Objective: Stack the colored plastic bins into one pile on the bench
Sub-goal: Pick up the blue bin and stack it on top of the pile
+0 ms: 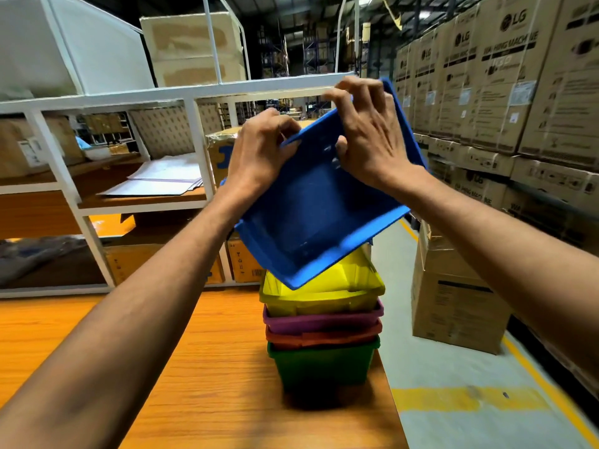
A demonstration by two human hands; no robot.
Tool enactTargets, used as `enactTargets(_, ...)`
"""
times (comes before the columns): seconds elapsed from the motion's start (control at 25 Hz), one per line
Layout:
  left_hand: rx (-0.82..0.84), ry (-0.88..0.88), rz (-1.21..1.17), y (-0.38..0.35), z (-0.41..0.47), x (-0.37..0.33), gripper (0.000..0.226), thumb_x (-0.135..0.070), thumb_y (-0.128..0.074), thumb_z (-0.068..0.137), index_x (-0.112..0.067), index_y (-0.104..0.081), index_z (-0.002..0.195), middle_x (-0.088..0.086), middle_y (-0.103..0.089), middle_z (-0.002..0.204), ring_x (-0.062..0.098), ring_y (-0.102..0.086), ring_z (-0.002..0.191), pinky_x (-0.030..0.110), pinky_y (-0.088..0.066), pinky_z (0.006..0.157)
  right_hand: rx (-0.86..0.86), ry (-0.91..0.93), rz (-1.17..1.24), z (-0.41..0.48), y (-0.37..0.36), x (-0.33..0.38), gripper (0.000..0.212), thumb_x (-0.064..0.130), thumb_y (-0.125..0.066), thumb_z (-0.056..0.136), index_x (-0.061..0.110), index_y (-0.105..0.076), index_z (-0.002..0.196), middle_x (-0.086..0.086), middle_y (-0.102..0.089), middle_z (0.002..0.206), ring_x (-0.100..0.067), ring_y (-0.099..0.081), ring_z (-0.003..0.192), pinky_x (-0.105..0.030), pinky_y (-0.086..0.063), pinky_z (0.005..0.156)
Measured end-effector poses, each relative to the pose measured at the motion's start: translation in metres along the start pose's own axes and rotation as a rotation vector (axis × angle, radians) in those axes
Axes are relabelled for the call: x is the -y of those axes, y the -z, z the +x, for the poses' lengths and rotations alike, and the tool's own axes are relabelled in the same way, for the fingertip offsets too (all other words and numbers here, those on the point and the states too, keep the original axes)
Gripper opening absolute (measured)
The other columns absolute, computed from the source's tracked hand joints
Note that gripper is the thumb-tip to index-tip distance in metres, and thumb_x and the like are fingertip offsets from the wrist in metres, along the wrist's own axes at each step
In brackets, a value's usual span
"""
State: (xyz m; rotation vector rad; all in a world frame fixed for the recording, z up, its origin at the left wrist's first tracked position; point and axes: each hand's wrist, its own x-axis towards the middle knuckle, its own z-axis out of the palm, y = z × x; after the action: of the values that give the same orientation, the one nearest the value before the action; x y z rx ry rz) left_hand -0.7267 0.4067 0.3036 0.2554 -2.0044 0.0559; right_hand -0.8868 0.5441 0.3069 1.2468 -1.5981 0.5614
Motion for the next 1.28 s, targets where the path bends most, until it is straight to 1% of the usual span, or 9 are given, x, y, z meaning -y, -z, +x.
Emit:
enactTargets(0.16, -0.124, -0.051, 0.074, -0.005, 0.008, -0.006, 0.020, -0.019, -0.080, 0.079, -0.012, -0.077, 0.098, 0.009, -0.071, 0.094, 0.027, -0.065, 0.087, 0.035, -0.051, 0.076, 0.115, 0.160, -0.113, 0.016, 0.001, -0.006, 0.028, 0.028, -0.052, 0.090, 0.012, -0.059, 0.112, -0.014, -0.064, 0.113, -0.036, -0.058, 0.105, -0.046, -0.039, 0.087)
enactTargets(0.32, -0.122, -0.063, 0.115, -0.008, 0.006, -0.010, 0.029, -0.020, -0.080, 0.079, -0.017, -0.073, 0.107, 0.008, -0.067, 0.108, 0.029, -0.062, 0.101, 0.039, -0.051, 0.086, 0.134, 0.138, 0.041, 0.006, -0.006, -0.005, 0.029, 0.032, -0.057, 0.094, 0.009, -0.054, 0.112, -0.015, -0.061, 0.105, -0.037, -0.060, 0.092, -0.042, -0.040, 0.062)
enactTargets(0.44, -0.212, 0.102, 0.149, -0.005, 0.003, -0.016, 0.038, -0.023, -0.076, 0.080, -0.026, -0.067, 0.116, 0.004, -0.060, 0.123, 0.025, -0.056, 0.114, 0.037, -0.047, 0.092, 0.100, -0.017, 0.062, -0.005, -0.015, -0.004, 0.025, 0.030, -0.055, 0.094, 0.014, -0.053, 0.114, -0.011, -0.062, 0.106, -0.035, -0.060, 0.094, -0.037, -0.035, 0.063)
enactTargets(0.68, -0.349, 0.370, 0.268, -0.010, -0.040, -0.012, 0.049, -0.029, -0.062, 0.080, -0.026, -0.058, 0.128, 0.005, -0.052, 0.130, 0.024, -0.049, 0.120, 0.035, -0.041, 0.094, 0.032, -0.527, 0.207, -0.032, -0.024, -0.019, 0.022, 0.027, -0.054, 0.094, 0.021, -0.054, 0.114, -0.007, -0.065, 0.109, -0.033, -0.062, 0.091, -0.034, -0.034, 0.069)
enactTargets(0.88, -0.206, 0.535, -0.173, -0.022, -0.054, -0.008, 0.060, -0.014, -0.063, 0.089, -0.008, -0.039, 0.143, 0.014, -0.051, 0.134, 0.018, -0.053, 0.114, 0.010, -0.038, 0.090, -0.081, -0.771, 0.440, -0.043, -0.028, -0.012, 0.023, 0.031, -0.057, 0.096, 0.018, -0.051, 0.115, 0.001, -0.064, 0.108, -0.016, -0.056, 0.085, -0.025, -0.032, 0.062)
enactTargets(1.0, -0.125, 0.571, -0.206, -0.017, -0.047, 0.005, 0.046, -0.016, -0.054, 0.098, -0.013, -0.047, 0.144, 0.007, -0.056, 0.135, 0.008, -0.051, 0.114, 0.022, -0.042, 0.098, -0.160, -0.758, 0.533, -0.050, -0.026, -0.011, 0.021, 0.029, -0.059, 0.094, 0.017, -0.055, 0.111, 0.004, -0.063, 0.105, -0.010, -0.055, 0.085, -0.013, -0.033, 0.062)
enactTargets(1.08, -0.083, 0.545, -0.259, -0.013, -0.046, 0.010, 0.043, -0.018, -0.055, 0.099, -0.017, -0.052, 0.141, 0.006, -0.056, 0.134, 0.010, -0.052, 0.116, 0.031, -0.047, 0.102, -0.226, -0.745, 0.668, -0.049, -0.023, -0.012, 0.019, 0.023, -0.058, 0.093, 0.014, -0.058, 0.110, 0.001, -0.063, 0.105, -0.007, -0.054, 0.085, -0.009, -0.037, 0.066)
enactTargets(1.16, -0.055, 0.553, -0.318, -0.009, -0.046, 0.012, 0.044, -0.018, -0.058, 0.099, -0.019, -0.052, 0.142, 0.004, -0.053, 0.135, 0.012, -0.052, 0.119, 0.031, -0.047, 0.101, -0.250, -0.750, 0.817, -0.045, -0.020, -0.014, 0.020, 0.016, -0.058, 0.090, 0.012, -0.059, 0.109, -0.002, -0.064, 0.105, -0.008, -0.055, 0.087, -0.008, -0.040, 0.070)
enactTargets(1.28, 0.005, 0.601, -0.395, -0.004, -0.048, 0.029, 0.035, -0.027, -0.062, 0.096, -0.023, -0.059, 0.130, 0.000, -0.062, 0.129, 0.016, -0.062, 0.114, 0.040, -0.055, 0.097, -0.079, -0.861, 1.064, -0.033, -0.016, -0.020, 0.026, 0.003, -0.061, 0.083, 0.018, -0.058, 0.104, 0.003, -0.065, 0.094, -0.008, -0.059, 0.079, -0.017, -0.047, 0.065)
